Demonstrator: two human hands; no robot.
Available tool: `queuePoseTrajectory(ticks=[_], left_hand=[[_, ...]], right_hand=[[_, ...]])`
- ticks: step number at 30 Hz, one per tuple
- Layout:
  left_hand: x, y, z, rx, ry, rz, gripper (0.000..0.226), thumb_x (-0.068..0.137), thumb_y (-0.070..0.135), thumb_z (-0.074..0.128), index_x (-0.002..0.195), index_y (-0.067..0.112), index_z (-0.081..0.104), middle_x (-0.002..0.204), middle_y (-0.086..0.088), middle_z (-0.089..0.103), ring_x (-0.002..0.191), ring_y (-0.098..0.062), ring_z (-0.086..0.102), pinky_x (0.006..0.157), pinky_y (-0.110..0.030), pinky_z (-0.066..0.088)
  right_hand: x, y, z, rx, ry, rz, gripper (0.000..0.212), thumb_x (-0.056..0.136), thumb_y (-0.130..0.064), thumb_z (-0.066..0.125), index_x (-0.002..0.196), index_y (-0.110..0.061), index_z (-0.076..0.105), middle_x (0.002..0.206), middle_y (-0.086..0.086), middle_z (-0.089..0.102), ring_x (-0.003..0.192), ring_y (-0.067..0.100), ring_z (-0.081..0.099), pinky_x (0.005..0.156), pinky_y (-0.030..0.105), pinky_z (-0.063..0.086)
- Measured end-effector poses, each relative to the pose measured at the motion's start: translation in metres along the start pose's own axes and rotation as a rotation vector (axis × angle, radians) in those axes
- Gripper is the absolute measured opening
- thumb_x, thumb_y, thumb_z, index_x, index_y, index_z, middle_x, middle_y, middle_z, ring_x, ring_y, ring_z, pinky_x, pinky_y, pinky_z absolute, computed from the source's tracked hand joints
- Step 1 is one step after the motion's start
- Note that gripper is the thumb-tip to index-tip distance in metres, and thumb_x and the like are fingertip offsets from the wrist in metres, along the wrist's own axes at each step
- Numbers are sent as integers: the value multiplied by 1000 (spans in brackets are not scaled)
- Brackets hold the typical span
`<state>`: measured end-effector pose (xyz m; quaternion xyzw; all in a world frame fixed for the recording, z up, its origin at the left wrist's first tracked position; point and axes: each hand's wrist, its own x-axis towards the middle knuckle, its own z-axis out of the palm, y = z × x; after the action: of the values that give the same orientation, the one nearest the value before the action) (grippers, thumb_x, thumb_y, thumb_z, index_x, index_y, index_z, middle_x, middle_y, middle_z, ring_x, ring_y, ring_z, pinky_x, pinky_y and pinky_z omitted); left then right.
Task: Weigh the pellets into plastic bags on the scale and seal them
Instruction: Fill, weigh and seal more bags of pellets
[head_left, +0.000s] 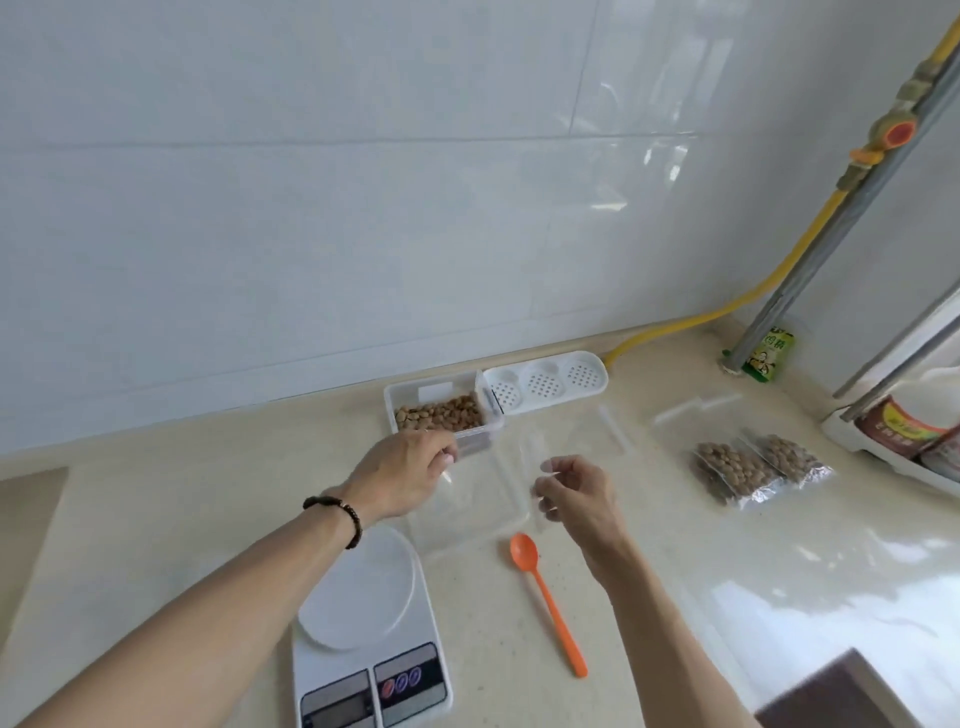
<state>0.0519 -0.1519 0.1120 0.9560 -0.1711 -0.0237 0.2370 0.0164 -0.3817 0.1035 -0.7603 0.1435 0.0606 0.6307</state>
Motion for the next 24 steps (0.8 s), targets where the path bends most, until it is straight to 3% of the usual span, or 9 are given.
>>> queuePoseTrajectory(ticks=[3, 6, 9, 16, 20, 24], left_hand=[[-25, -31, -12, 56, -78, -20, 18, 98, 23, 46, 99, 20, 64, 96, 3, 68, 89, -19, 60, 74, -32, 45], [-45, -59, -10, 159, -133, -28, 19, 98, 24, 45, 100, 20, 64, 94, 4, 67, 89, -19, 59, 81, -32, 39], [-56, -84, 4, 267, -131, -4, 16, 97, 26, 46, 97, 23, 62, 94, 8, 66, 93, -14, 58, 99, -33, 30], [-55, -100, 35, 315, -88, 35, 18, 97, 25, 49, 108, 23, 62, 106, 4, 62, 107, -17, 53, 112, -40, 17], [-59, -102, 43, 291, 56, 87, 28, 84, 21, 65, 111, 14, 65, 109, -7, 62, 104, -28, 57, 108, -50, 30], [-89, -108, 46, 237, 150, 78, 34, 82, 24, 66, 112, 10, 61, 109, -8, 59, 107, -30, 55, 100, -47, 43]], right_hand=[[-24, 17, 41, -51, -42, 79, 14, 79, 6, 66, 83, -8, 66, 67, 6, 64, 54, 16, 55, 51, 25, 44], [-40, 35, 74, -108, -105, 170, 15, 78, 1, 69, 91, -6, 66, 70, 7, 67, 58, 15, 59, 60, 29, 50], [-52, 50, 97, -130, -82, 217, 19, 78, -2, 71, 95, -7, 64, 77, 14, 70, 57, 15, 61, 60, 28, 51], [-58, 79, 119, -213, -25, 317, 31, 75, -11, 73, 102, -14, 58, 68, 5, 70, 58, 13, 63, 64, 34, 52], [-60, 85, 118, -280, -1, 320, 42, 77, -21, 75, 112, -17, 52, 79, 2, 70, 74, 17, 68, 74, 38, 57], [-70, 88, 112, -439, 25, 267, 45, 87, -38, 66, 123, -18, 49, 95, -4, 63, 89, 14, 62, 75, 32, 50]])
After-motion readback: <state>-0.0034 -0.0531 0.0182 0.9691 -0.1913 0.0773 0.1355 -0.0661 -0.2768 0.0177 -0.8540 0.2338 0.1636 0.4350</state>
